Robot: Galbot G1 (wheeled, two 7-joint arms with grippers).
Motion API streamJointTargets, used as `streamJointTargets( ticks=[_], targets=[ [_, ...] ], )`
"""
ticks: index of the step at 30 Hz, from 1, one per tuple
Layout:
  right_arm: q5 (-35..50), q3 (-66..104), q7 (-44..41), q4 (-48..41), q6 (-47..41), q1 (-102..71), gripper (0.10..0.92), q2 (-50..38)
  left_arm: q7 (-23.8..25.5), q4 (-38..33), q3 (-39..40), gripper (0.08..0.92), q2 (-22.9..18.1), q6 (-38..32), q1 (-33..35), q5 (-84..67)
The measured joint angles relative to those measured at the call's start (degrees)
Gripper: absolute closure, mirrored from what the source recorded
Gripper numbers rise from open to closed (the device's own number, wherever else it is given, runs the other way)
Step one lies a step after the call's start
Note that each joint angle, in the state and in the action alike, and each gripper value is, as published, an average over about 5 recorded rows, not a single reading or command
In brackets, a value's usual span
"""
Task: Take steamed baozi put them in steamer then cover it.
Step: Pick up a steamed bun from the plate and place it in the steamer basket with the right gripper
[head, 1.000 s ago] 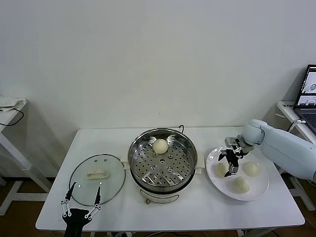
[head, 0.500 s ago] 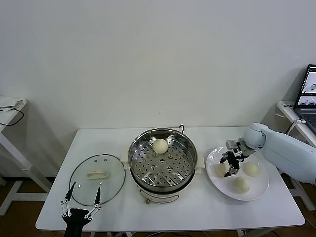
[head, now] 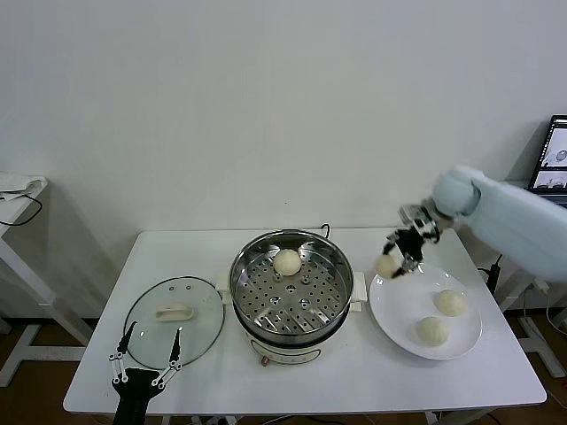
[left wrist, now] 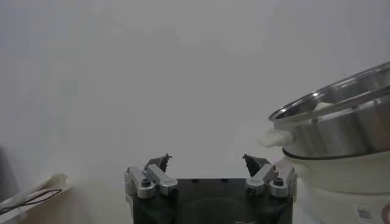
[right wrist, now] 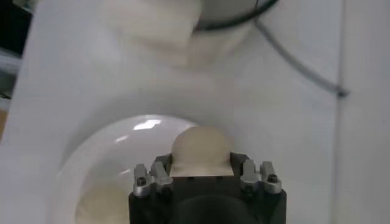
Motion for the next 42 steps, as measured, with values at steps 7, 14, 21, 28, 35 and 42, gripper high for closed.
streamJointTargets(
  ticks=[7, 14, 21, 28, 35, 42],
  targets=[
    [8.53, -6.83, 0.14, 5.82, -3.53, 8.54, 0.381, 6.9, -0.01, 0.12, 0.06, 0.177, 0.0, -0.01, 0.06, -0.01],
    [15.38, -12.64, 4.67, 8.31, -8.08, 11.21, 0.381, 14.42, -0.06, -0.21, -0.11, 0.177, 0.02, -0.02, 0.11, -0.13],
    [18.56, -16.39, 10.45, 7.34, -11.95, 10.6, 0.383, 21.73, -0.1, -0.29, -0.21, 0.177, -0.19, -0.14, 0.06, -0.38],
    [20.13, -18.15, 15.04, 5.62, -14.59, 8.47, 0.389, 27.17, -0.15, -0.08, -0.45, 0.177, -0.1, -0.48, 0.04, -0.6],
    [20.95, -19.16, 17.49, 4.03, -15.96, 6.41, 0.386, 30.28, -0.16, -0.1, -0.54, 0.177, -0.08, -0.55, -0.04, -0.75],
    [21.36, -19.35, 19.45, 3.66, -16.53, 5.38, 0.339, 31.25, -0.19, -0.09, -0.76, 0.177, -0.13, -0.82, 0.02, -0.79]
  ],
)
